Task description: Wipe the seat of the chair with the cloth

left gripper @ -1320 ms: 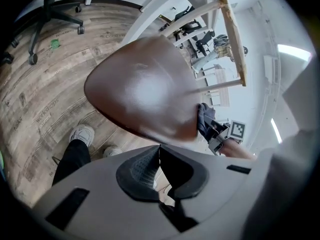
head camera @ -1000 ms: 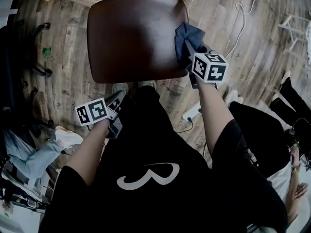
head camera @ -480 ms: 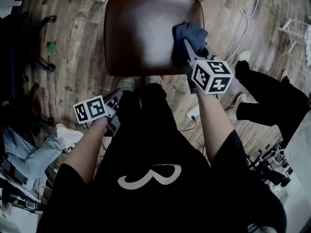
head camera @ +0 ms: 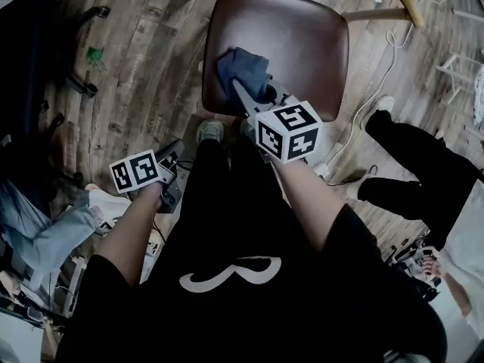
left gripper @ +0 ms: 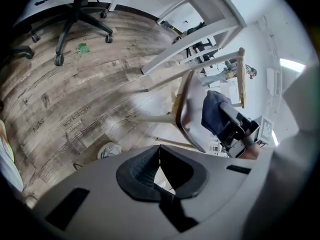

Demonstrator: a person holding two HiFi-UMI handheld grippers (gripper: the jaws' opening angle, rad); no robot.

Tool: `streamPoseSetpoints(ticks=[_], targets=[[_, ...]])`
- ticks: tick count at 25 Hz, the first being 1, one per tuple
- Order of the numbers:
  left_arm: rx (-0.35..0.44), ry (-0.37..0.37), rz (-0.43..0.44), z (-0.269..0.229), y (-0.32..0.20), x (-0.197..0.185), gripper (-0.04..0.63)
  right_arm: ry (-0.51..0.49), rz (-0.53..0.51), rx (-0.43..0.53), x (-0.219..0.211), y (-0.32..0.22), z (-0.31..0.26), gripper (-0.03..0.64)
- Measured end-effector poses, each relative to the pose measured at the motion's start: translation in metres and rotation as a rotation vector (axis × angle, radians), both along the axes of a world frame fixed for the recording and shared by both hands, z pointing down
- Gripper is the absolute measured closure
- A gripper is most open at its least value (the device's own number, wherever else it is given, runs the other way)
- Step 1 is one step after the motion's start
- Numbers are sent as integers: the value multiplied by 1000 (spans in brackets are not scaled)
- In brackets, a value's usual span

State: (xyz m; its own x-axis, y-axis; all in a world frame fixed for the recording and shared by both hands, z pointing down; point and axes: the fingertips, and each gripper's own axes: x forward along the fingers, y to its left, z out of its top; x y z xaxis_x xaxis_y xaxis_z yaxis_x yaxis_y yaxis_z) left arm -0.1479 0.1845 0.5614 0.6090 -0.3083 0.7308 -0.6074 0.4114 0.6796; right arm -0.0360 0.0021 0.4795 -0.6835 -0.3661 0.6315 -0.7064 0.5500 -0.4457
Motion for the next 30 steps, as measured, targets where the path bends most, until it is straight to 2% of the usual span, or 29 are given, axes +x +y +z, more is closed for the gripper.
streamPoseSetpoints(ticks=[4,8,11,15,24,30], targets=[[-5,-10,-32,7,8,-25,580,-61,-39,-60,-47,15,9,567],[-16,-17,-43,12,16,-42,580,10,-84,-53,-64,24,34,566],[-23,-18,-41,15,19,-48,580,70,-93,-79,-62,27,57,567],[-26,-10,-41,16,18,-51,580,128,-110,-67,-59,28,68,567],[-33,-6,-27,21,19,-44,580,143,-123,-38,-55,26,73,567],[-34,-15,-17,17,22,-36,580,150,-108,-35,-34,25,71,566]])
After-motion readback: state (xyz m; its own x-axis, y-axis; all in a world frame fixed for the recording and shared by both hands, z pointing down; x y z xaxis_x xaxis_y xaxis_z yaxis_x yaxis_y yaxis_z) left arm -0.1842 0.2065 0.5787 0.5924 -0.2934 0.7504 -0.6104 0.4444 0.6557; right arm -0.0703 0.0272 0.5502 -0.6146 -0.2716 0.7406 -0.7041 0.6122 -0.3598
